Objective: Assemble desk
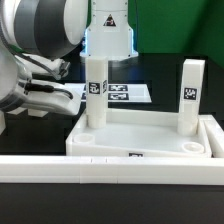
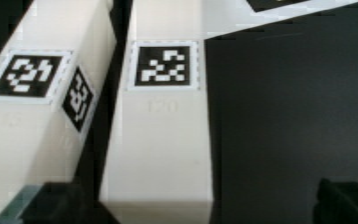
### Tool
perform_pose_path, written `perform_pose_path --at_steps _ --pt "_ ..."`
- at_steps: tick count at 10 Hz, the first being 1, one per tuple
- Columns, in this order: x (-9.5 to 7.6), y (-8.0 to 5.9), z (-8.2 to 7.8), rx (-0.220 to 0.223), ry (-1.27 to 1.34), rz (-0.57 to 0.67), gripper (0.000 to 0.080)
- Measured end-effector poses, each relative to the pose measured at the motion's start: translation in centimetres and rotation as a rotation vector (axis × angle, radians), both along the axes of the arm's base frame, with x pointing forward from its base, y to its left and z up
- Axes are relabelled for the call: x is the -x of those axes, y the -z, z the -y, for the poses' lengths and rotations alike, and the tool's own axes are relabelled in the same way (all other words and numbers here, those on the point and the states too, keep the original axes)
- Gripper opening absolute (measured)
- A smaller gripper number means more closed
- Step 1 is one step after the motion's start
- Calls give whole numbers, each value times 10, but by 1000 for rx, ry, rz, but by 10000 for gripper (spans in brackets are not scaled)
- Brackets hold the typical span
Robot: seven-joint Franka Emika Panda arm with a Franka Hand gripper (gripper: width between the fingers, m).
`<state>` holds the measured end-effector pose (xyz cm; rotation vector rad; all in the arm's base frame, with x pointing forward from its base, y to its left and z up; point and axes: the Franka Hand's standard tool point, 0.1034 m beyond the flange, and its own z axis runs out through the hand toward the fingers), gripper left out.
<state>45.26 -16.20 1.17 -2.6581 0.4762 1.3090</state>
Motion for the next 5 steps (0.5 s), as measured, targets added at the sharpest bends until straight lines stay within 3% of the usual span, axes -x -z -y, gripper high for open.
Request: perform_pose_path --at_steps 5 --pt "8 5 0 1 7 -11 649"
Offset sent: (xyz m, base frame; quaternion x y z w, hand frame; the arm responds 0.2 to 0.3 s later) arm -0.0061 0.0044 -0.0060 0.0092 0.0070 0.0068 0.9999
